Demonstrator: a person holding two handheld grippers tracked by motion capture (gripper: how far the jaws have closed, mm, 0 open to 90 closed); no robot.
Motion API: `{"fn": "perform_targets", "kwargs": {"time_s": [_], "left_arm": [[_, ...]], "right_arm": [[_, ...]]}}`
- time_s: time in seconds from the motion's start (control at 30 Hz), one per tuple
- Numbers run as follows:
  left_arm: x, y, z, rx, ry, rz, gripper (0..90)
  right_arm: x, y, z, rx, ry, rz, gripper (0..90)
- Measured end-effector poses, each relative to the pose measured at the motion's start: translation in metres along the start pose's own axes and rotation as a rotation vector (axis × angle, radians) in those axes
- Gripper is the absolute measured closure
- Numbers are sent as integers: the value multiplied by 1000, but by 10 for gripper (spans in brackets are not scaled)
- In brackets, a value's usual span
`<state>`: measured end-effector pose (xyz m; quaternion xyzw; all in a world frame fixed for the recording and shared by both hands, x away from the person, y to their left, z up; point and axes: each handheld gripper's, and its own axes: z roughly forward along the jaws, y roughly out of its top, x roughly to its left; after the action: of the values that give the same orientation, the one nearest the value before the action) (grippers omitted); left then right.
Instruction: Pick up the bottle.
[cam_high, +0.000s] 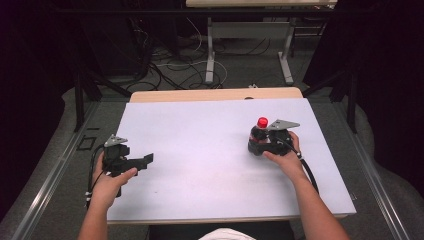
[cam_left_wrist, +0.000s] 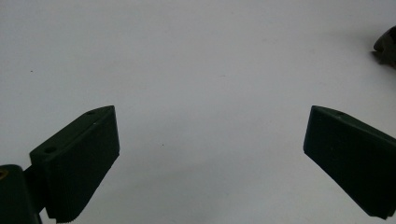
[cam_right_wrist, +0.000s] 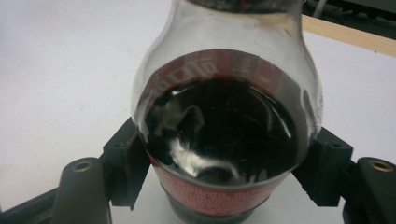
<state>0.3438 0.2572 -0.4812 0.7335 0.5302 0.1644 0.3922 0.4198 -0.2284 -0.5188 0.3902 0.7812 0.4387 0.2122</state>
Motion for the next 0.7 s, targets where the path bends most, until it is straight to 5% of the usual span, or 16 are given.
{"fn": "perform_targets", "kwargs": {"time_s": [0.7], "left_arm": [[-9,1,2,3,-24,20,36]], "right_arm": [[58,29,-9,68,158,-171,285]]}}
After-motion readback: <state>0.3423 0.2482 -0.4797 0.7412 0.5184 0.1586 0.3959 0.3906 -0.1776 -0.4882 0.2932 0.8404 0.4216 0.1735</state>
